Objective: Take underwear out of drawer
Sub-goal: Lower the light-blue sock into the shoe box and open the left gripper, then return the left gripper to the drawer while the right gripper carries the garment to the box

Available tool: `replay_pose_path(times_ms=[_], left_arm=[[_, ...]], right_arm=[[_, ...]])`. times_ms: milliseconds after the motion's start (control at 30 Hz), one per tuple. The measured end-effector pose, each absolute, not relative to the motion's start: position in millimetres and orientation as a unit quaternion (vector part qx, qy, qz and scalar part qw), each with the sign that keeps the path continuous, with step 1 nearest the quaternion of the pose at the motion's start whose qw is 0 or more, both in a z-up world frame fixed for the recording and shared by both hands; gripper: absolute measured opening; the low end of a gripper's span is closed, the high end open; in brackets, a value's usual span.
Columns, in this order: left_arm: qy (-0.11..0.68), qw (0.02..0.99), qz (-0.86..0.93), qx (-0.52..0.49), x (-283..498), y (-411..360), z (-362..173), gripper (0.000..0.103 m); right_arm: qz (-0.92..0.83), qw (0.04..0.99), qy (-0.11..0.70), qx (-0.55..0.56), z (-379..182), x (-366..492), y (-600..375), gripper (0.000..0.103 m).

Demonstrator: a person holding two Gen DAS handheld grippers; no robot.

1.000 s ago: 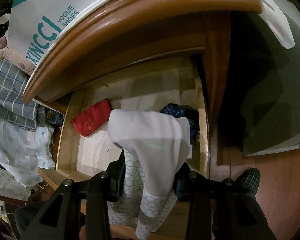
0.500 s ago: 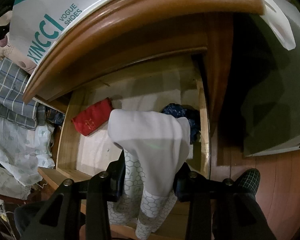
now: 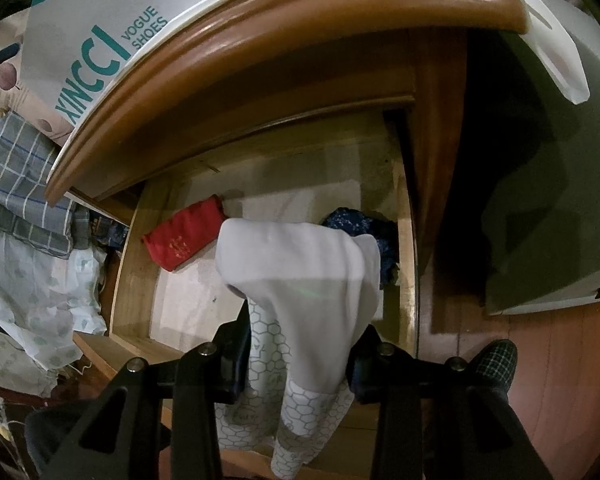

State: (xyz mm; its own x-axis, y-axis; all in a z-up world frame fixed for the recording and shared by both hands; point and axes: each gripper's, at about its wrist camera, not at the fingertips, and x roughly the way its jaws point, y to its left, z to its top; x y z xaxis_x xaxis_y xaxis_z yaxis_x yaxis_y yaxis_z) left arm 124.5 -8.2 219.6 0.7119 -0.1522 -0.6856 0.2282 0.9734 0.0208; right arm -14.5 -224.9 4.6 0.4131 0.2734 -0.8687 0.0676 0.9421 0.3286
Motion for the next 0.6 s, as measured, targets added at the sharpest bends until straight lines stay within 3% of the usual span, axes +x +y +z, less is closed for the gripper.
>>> replay_pose_path(times_ms=[267,600], left_arm=[[0.333,0.94,-0.048,0.057,68,31,199,0.084],[0.359,0.932,0.046,0.027,38,92,115,0.088]], right_arm=[[0.064,0.83,0.533,0.149,5,-16,-222,0.038],[0.06,0.843,0.524,0.108,8,-18,-211,0.038]])
